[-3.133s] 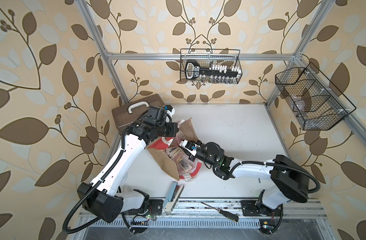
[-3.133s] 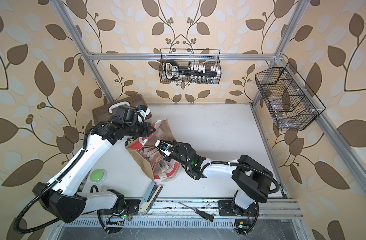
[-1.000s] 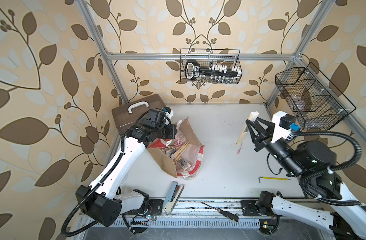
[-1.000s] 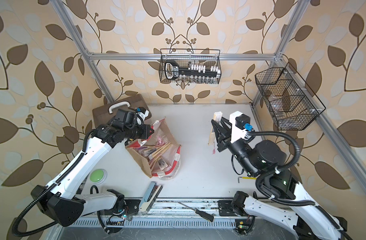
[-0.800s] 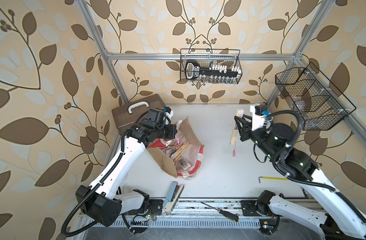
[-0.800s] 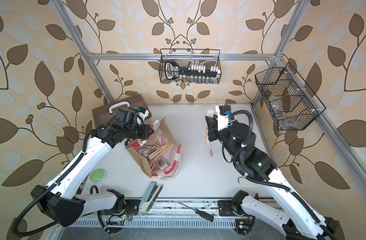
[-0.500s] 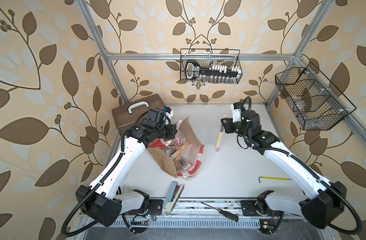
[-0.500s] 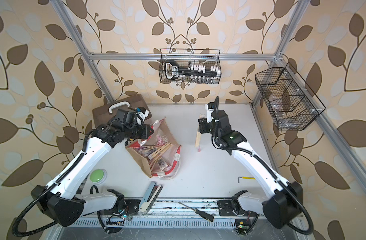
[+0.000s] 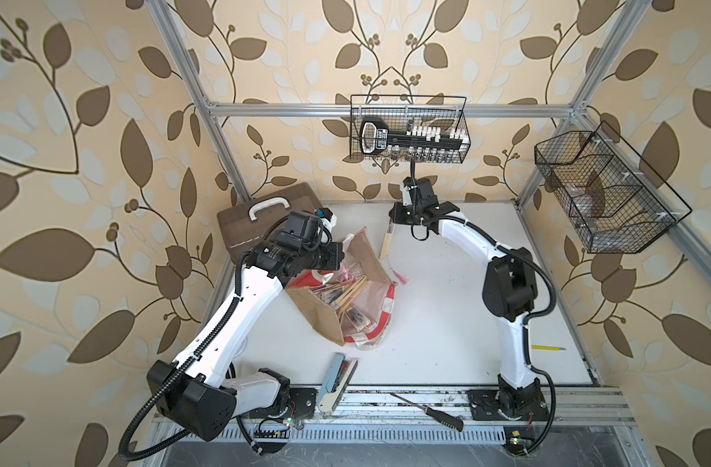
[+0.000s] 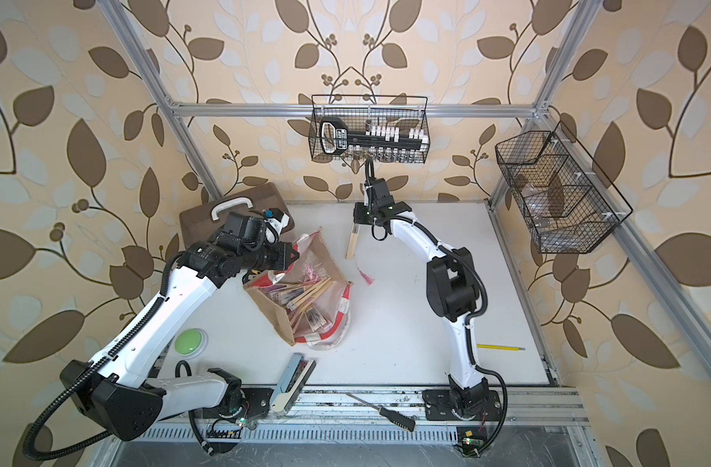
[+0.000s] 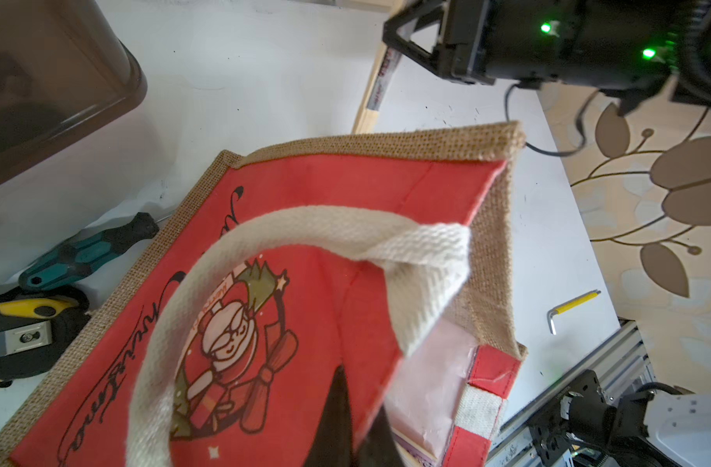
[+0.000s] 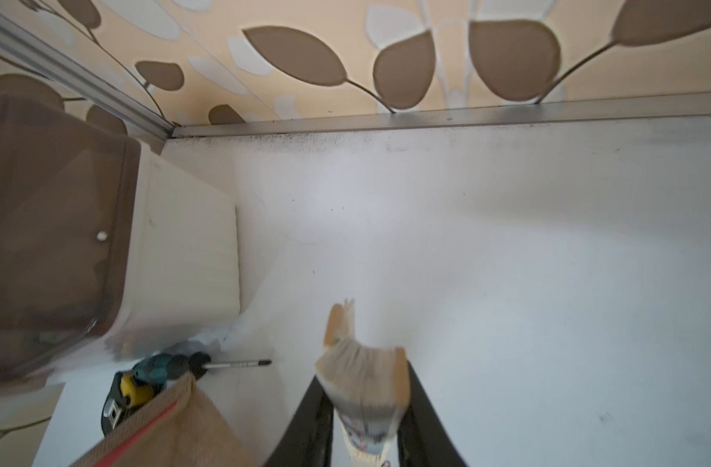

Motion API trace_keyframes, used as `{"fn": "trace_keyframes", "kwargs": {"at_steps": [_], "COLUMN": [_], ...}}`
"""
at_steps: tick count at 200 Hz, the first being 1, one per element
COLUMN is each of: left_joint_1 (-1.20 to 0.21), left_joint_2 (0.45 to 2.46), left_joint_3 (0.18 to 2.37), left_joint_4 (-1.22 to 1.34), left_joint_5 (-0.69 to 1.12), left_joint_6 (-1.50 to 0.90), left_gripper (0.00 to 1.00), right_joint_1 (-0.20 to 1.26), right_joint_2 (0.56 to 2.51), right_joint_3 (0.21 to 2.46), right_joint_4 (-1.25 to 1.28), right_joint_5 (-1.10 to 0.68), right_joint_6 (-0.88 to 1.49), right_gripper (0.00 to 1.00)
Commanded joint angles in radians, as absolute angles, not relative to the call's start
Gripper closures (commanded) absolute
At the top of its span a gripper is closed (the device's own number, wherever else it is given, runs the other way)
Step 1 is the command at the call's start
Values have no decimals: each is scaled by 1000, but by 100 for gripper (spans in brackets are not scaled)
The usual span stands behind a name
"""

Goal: Take out the folding fans from the tote bags
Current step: Place the folding fan at the center of the board.

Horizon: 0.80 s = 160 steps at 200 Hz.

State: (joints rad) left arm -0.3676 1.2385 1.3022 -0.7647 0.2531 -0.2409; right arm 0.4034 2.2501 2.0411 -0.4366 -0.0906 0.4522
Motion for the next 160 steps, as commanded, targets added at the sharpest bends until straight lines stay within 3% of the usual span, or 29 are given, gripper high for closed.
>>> {"fn": "trace_keyframes", "kwargs": {"at_steps": [1,42,103,160], "left_joint_1": [-374,-371,-370,-370], "left_joint_2": [1213,1220,1230,1235], "left_joint_3": [1301,1306,1307,1308], "left_joint_4": [-762,-761,-763,-764], "left_joint_5": [261,263,270,270], "left_joint_6": [-239,-238,-239,-239], "left_gripper": [100,100,100,100], "right_joint_1": [393,361,344,343], "right_joint_2": [2378,2541,2625,2496], "right_joint_3": [2195,2339,2377,2277], "right_joint_4": [-584,-604,-583,-530], "right_joint_5": [-94,-133,-154,-118], "right_joint_6": [497,555,578,569], "right_gripper": [73,74,71,65]}}
